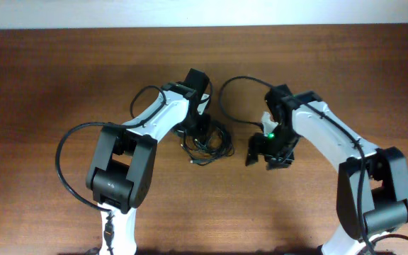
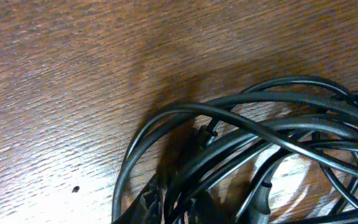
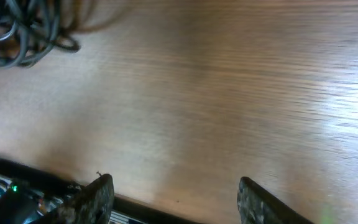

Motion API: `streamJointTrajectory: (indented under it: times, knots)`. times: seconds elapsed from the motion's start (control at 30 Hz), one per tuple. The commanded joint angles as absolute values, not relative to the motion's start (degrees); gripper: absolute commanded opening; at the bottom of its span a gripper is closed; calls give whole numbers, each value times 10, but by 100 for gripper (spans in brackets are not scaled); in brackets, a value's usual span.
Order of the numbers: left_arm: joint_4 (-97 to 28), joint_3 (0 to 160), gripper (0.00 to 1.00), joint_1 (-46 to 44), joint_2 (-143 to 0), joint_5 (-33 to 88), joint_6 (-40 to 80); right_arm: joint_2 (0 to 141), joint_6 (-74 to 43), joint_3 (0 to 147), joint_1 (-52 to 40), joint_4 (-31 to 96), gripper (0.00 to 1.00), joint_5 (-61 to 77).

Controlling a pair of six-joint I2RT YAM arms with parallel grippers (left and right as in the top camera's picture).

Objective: Untangle cables

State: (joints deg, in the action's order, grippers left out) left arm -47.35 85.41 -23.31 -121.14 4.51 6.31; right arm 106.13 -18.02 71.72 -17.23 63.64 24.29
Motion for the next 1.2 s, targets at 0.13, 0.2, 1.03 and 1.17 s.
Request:
streamJointTrajectory:
  times: [0.13,0.2,1.03,1.17]
  knots:
    - [-484,853,17,-198,-1219,141,48,1054,-200,658,-219,465,57,253]
    - [-486,853,15,-180,-1219,184,46,1054,-200,646,-222,420,51,252]
    - [-485,853,14,-173,-1219,217,43,1051,-279,611,-319,250,25,39]
    - [-485,853,14,-174,-1219,217,43,1022,-259,656,-303,288,37,118]
